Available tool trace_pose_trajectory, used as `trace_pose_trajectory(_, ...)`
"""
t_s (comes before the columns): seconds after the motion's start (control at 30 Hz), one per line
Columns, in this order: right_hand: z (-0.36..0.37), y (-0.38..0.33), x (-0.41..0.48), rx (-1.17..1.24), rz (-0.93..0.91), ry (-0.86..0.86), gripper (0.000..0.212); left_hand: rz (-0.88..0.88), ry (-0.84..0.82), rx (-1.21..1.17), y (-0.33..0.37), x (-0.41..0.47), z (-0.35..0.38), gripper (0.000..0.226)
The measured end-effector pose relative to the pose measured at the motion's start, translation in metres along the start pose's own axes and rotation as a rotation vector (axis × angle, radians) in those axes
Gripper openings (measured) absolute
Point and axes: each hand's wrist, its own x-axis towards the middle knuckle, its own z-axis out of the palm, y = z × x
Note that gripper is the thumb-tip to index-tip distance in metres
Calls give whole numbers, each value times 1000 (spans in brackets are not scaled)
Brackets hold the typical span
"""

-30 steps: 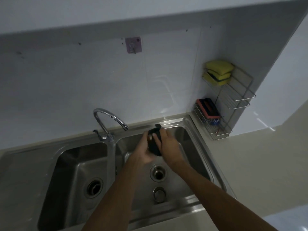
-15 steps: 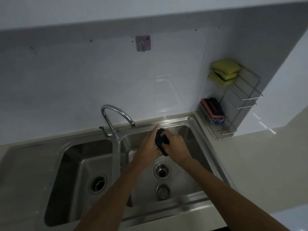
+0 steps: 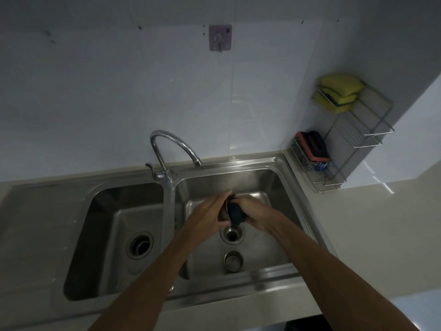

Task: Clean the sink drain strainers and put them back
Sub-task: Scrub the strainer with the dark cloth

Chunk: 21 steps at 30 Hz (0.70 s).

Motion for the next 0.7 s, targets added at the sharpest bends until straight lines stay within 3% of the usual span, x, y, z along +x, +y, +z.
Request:
trace_pose_trajectory(0.1, -7, 10, 1, 284, 27, -16, 21, -183, -40, -230, -17, -15, 14, 88)
trace_pose_trajectory(0.17, -18, 14, 0, 275, -24, 16, 18, -355, -23, -303, -28, -28, 30, 92)
trace_pose_trajectory(0.23, -27, 22, -2, 116, -26, 74, 13, -505, -61, -147, -41, -41, 48, 98)
trace_pose_trajectory(0.37, -44, 56, -9, -51, 60, 125, 5, -678, -306, 50, -60, -60, 79, 102)
trace_pose_trajectory(0.53, -57, 97, -16, -117, 125, 163, 14, -805, -660, 205, -75, -74, 120, 58)
trace_pose_trajectory(0.7, -70, 124, -19, -86, 159, 165, 15, -773, -725, 315, -86, -88, 156, 40)
